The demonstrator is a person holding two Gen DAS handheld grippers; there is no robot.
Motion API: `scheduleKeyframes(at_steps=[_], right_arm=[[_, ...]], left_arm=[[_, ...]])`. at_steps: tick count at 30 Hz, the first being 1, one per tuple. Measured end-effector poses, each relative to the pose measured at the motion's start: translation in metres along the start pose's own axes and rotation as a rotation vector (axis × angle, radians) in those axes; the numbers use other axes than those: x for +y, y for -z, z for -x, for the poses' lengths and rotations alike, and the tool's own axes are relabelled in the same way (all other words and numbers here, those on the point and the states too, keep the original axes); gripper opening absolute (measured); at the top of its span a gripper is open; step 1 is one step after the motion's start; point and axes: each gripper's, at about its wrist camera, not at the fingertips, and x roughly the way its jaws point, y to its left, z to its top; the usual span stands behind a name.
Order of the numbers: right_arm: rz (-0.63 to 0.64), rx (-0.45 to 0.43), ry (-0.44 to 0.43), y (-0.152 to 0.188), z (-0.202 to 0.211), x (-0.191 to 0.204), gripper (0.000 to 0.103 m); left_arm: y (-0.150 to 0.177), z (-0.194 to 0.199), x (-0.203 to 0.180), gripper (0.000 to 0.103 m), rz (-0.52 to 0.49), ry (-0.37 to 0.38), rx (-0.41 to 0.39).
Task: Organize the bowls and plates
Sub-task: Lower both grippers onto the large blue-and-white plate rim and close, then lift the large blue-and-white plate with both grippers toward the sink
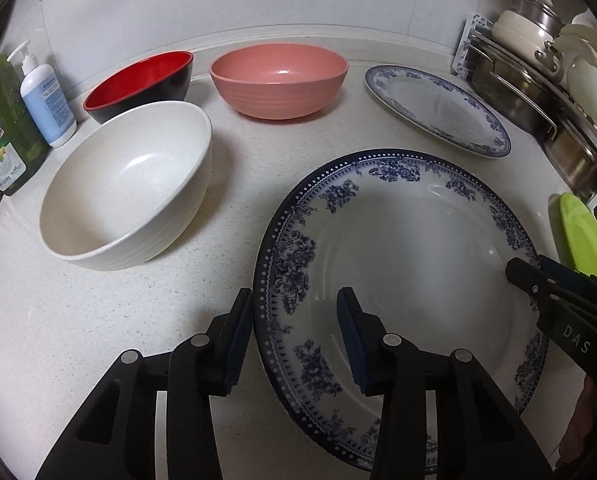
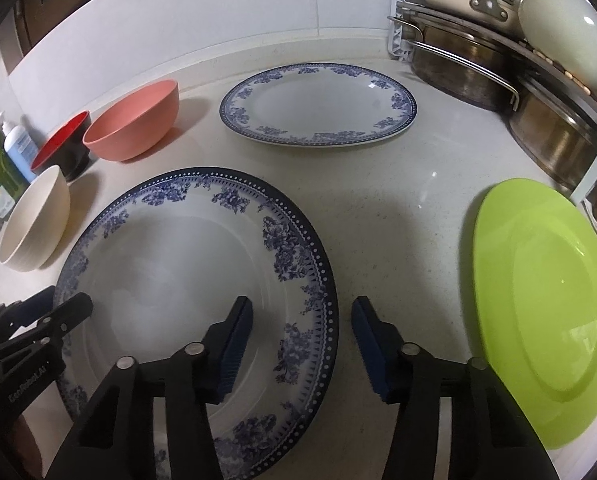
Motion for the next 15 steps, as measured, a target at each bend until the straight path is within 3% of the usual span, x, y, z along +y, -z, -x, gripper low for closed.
scheduleKeyframes(at_steps=[4,15], right_arm=[[0.012,0.002,0.001,-0.001,0.000,0.001,0.038],[0.038,-0.003,0.025,0.005,0.016,0.010,0.037]], left_arm=[[0.000,0.000,0.000,0.040,-0.019,-0.002,-0.004],[0.011,0.023,0.006,0.038,-0.002,-0.008,-0.023]])
